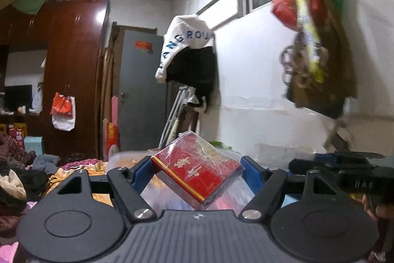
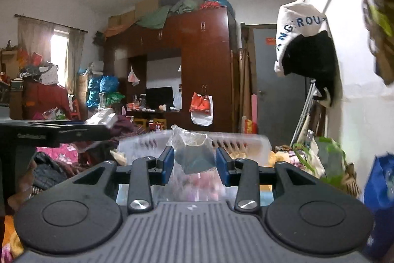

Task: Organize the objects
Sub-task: 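Carry both held items over the white basket and open both grippers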

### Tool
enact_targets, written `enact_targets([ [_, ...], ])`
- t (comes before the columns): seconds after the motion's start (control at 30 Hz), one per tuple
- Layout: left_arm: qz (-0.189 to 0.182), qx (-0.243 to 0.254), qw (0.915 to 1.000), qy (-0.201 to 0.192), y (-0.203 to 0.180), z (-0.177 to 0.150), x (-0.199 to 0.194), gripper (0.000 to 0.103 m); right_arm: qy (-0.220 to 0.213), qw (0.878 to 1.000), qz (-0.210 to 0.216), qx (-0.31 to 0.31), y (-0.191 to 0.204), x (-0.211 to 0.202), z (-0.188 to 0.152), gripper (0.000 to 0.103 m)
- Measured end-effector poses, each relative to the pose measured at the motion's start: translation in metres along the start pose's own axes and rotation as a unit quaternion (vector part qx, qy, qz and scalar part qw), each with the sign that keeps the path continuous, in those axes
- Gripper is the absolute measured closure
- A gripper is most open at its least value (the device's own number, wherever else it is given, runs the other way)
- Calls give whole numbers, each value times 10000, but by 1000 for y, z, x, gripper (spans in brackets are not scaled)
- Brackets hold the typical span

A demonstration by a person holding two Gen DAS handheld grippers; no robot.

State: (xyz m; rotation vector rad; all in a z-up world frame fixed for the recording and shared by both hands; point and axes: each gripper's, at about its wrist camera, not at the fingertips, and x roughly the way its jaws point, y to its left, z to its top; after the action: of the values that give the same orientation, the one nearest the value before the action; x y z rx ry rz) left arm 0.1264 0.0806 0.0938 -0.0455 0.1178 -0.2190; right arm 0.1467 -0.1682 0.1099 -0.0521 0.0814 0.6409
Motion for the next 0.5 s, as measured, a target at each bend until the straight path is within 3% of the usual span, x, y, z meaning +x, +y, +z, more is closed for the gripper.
enact_targets([
  [0.13,269,-196,9978,575,13,27,64,24,321,9989,-323,-78,-6,55,26,62],
  [0.27,461,-191,9920,1157,24,21,115,22,898,9955,-273,-86,-11,91,20,58],
  [0.3,531,-253,9883,1409,27,15,128,22,989,9939,-468,-149,-9,96,15,53],
  [0.37,596,-429,9823,1720,35,4,136,22,931,9937,-588,-192,-9,89,8,8],
  [0.4,523,-521,9829,1686,37,-1,130,22,833,9954,-465,-85,-12,79,4,0],
  [0.5,369,-660,9896,1222,39,-6,94,20,555,9965,-22,626,-32,37,-10,0],
])
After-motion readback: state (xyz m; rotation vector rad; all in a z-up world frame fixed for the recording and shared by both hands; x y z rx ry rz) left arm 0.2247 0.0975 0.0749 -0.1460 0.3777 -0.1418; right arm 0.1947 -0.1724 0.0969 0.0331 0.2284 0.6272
